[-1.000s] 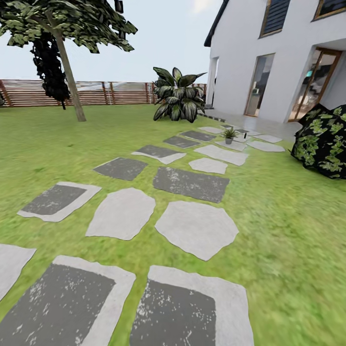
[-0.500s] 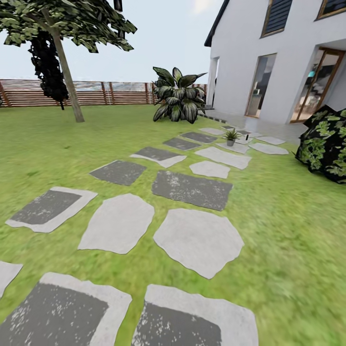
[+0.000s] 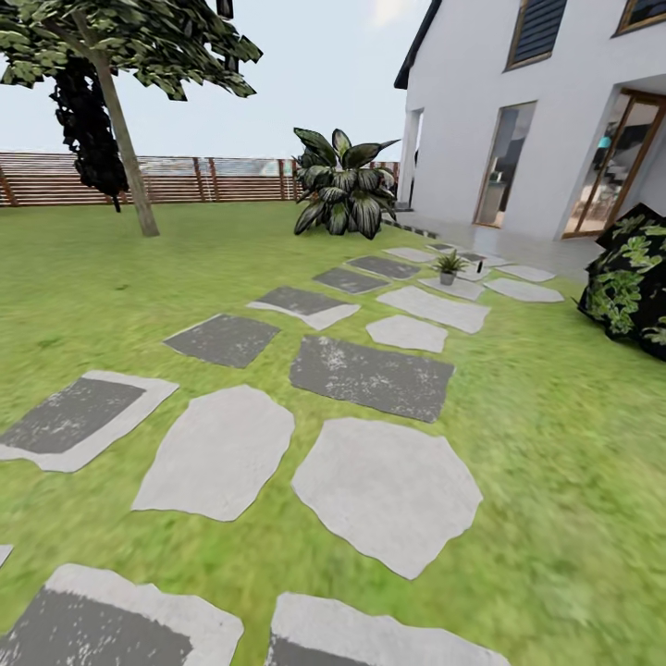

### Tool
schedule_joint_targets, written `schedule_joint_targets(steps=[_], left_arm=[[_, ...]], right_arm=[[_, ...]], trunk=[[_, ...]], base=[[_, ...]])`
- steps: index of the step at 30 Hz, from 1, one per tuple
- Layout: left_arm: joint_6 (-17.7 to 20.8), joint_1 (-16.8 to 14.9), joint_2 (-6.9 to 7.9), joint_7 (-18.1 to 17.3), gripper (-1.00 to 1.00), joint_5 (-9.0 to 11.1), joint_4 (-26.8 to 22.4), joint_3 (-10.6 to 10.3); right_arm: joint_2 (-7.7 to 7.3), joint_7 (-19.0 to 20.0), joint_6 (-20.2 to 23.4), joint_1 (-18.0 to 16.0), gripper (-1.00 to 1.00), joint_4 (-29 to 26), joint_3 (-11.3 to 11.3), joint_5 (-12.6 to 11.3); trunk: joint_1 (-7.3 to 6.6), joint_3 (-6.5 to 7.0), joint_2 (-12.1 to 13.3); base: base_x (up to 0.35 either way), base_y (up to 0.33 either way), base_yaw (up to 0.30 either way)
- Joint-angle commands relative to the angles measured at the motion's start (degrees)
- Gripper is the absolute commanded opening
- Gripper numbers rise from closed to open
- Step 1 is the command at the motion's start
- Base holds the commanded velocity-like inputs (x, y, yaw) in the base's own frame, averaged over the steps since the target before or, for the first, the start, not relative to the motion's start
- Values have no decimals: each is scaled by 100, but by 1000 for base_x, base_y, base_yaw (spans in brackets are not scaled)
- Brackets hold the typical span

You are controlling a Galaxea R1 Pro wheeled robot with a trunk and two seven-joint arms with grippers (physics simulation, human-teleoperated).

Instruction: Pick up the pesticide atomizer in the garden and spray insectifuge to fully cover both potted plants in the garden.

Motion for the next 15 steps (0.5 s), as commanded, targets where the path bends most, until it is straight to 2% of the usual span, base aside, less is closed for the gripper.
schedule_joint_targets(steps=[1, 15], left_arm=[[-19, -3, -1, 3, 100, 4, 3, 11], [-20, -3, -1, 3, 100, 4, 6, 12]], right_arm=[[1, -2, -18, -5, 100, 4, -9, 1], [1, -2, -18, -4, 100, 7, -9, 6]], trunk=[[2, -5, -2], [2, -5, -2]], base=[[336, 0, 0], [336, 0, 0]])
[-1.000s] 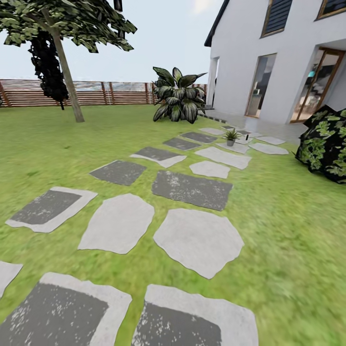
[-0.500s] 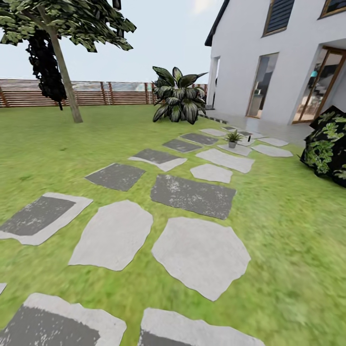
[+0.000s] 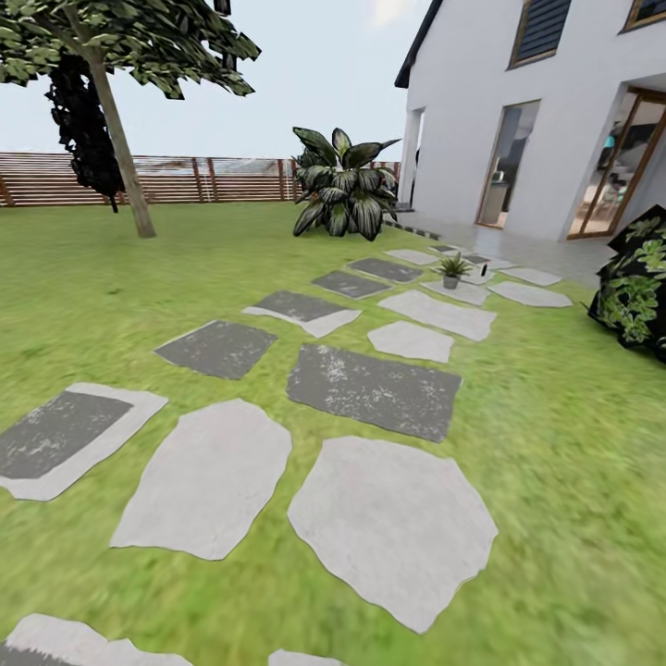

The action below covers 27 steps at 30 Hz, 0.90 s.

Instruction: Pick up the pesticide atomizer in the garden and spray insectifuge to fully cover both potted plants in the garden.

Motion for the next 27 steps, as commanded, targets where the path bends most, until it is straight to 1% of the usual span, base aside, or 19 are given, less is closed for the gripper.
schedule_joint_targets(steps=[1, 27], left_arm=[[-19, -3, -1, 3, 100, 4, 5, 10], [-18, -3, -2, 3, 100, 4, 4, 10]], right_arm=[[1, -2, -18, -3, 100, 3, -9, 2], [1, -2, -18, -1, 100, 5, -9, 2]], trunk=[[2, -5, -2], [2, -5, -2]], base=[[336, 0, 0], [336, 0, 0]])
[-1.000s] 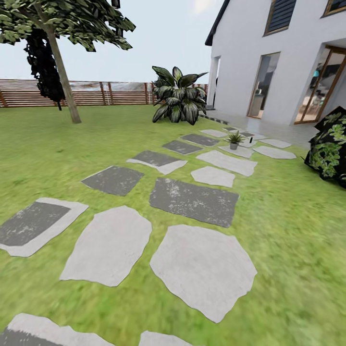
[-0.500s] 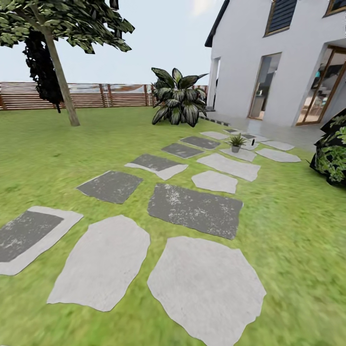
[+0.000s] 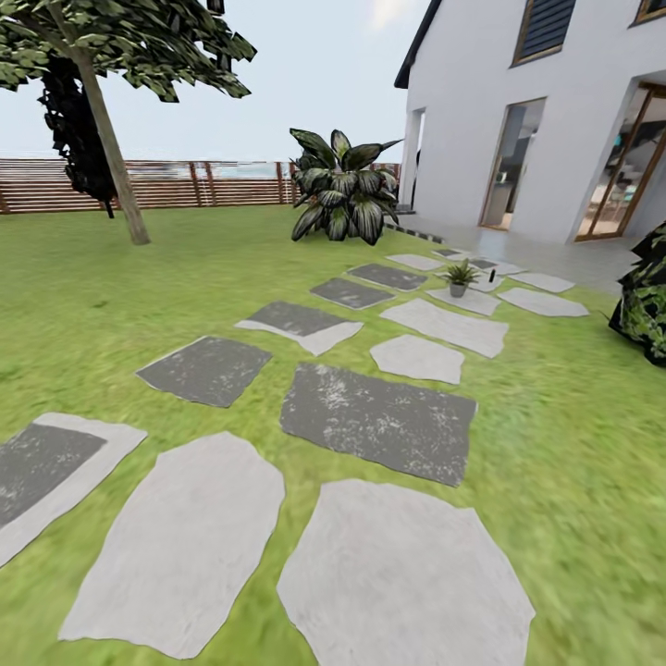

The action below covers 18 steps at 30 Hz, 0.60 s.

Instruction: Pick up the pesticide atomizer in the garden and spray insectifuge to fully cover both potted plants in the garden.

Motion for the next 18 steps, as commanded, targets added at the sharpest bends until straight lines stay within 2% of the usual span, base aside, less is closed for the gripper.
schedule_joint_targets(steps=[1, 18], left_arm=[[-20, -3, -1, 3, 100, 4, 5, 10], [-25, -3, -1, 3, 100, 4, 3, 9]], right_arm=[[1, -2, -18, -4, 100, 5, -9, 2], [1, -2, -18, -8, 100, 4, -9, -3]], trunk=[[2, -5, -2], [2, -5, -2]], base=[[336, 0, 0], [336, 0, 0]])
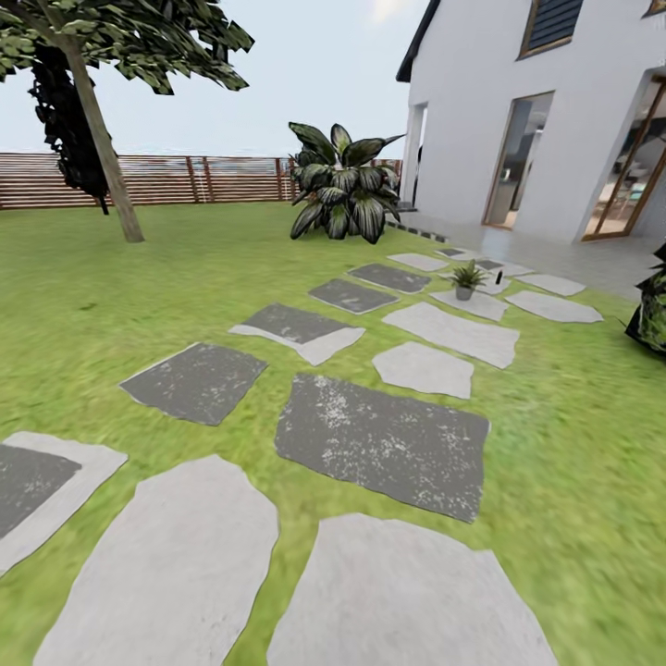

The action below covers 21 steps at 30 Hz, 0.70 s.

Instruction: Pick up the pesticide atomizer in the garden and spray insectifuge to fully cover both potted plants in the garden.

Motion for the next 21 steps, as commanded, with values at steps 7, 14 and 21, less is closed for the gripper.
schedule_joint_targets(steps=[7, 14, 21], left_arm=[[-20, -3, -1, 3, 100, 4, 4, 4], [-20, -3, -2, 3, 100, 4, 4, 4], [-18, -3, -4, 3, 100, 4, 3, 3]], right_arm=[[1, -2, -18, -1, 100, 3, -8, 3], [1, -2, -18, 2, 100, 2, -8, 2], [1, 4, -18, -2, 100, 11, -8, 10]], trunk=[[2, -5, -2], [2, -5, -2], [2, -5, -2]], base=[[336, 0, 0], [336, 0, 0], [336, 0, 0]])
